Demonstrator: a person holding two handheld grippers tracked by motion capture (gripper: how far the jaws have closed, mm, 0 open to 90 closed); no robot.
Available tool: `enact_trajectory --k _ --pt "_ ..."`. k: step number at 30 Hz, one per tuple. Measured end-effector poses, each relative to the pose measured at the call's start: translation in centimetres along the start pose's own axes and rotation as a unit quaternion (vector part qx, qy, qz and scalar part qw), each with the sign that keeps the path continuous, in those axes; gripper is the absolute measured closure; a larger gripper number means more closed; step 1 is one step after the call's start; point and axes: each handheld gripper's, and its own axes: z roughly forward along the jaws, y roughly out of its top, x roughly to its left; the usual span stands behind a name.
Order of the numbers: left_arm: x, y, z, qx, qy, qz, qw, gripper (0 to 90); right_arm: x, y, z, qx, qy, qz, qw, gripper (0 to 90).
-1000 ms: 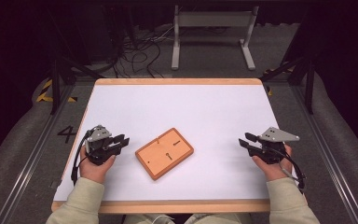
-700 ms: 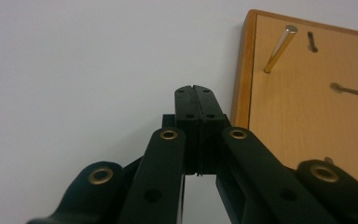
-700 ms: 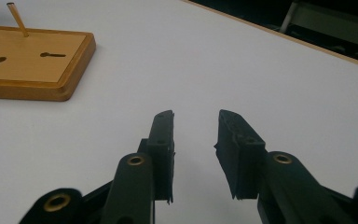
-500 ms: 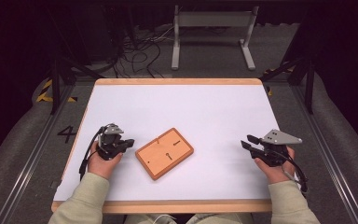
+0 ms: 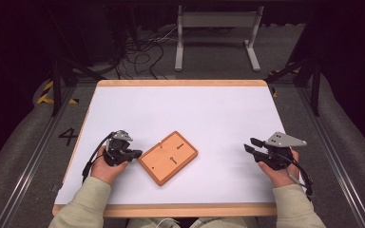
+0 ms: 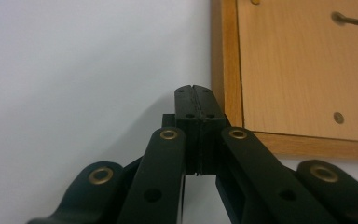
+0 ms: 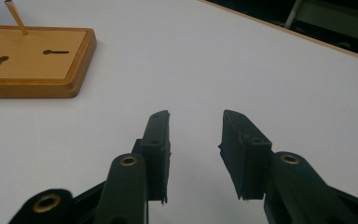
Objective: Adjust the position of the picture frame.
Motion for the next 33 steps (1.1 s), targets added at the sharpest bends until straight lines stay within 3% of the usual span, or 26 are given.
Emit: enact_trajectory --k 5,6,8,10,13,17,18,22,26,27,32,33 --pt "-1.2 -0.1 -0.1 0.026 -0.037 0.020 0.9988 90.0 0.1 0.1 0.1 0.002 0.005 0.000 1.0000 62.8" --pt "-1.7 -0.1 -0.1 0.035 -0.050 0.027 0.9978 90.0 0.1 0.1 0.2 0.002 0.005 0.000 1.0000 62.8" --pt "-2.2 0.0 0.0 0.043 -0.055 0.047 0.9965 89.9 0.2 0.1 0.3 0.003 0.006 -0.001 1.0000 62.6" --pt "-2.7 0.0 0.0 0.057 -0.073 0.047 0.9946 89.9 0.2 0.1 0.3 0.005 0.006 -0.001 1.0000 62.2" --pt "-3.1 0.0 0.1 0.063 -0.087 0.060 0.9924 89.9 0.2 0.2 0.4 0.006 0.006 -0.001 1.0000 62.2" --pt "-4.0 0.0 0.3 0.077 -0.112 0.084 0.9871 89.9 0.3 0.2 0.4 0.007 0.009 -0.001 0.9999 62.1" --pt "-4.0 0.0 0.3 0.077 -0.112 0.084 0.9871 89.9 0.3 0.2 0.4 0.007 0.009 -0.001 0.9999 62.1" --pt "-5.3 0.2 0.7 0.089 -0.136 0.111 0.9804 89.9 0.4 0.2 0.5 0.008 0.011 -0.003 0.9999 62.1" --pt "-6.7 0.4 1.3 0.099 -0.163 0.143 0.9711 89.9 0.5 0.3 0.5 0.010 0.012 -0.004 0.9999 62.2" --pt "-6.9 0.4 1.4 0.098 -0.167 0.147 0.9699 89.8 0.5 0.3 0.5 0.010 0.014 -0.004 0.9998 62.2" --pt "-6.9 0.4 1.4 0.096 -0.174 0.151 0.9683 89.2 1.0 0.5 0.7 0.014 0.024 -0.007 0.9996 63.7" --pt "-6.9 0.4 1.4 0.093 -0.171 0.149 0.9693 88.0 1.2 0.6 0.7 0.016 0.032 -0.010 0.9993 64.7"
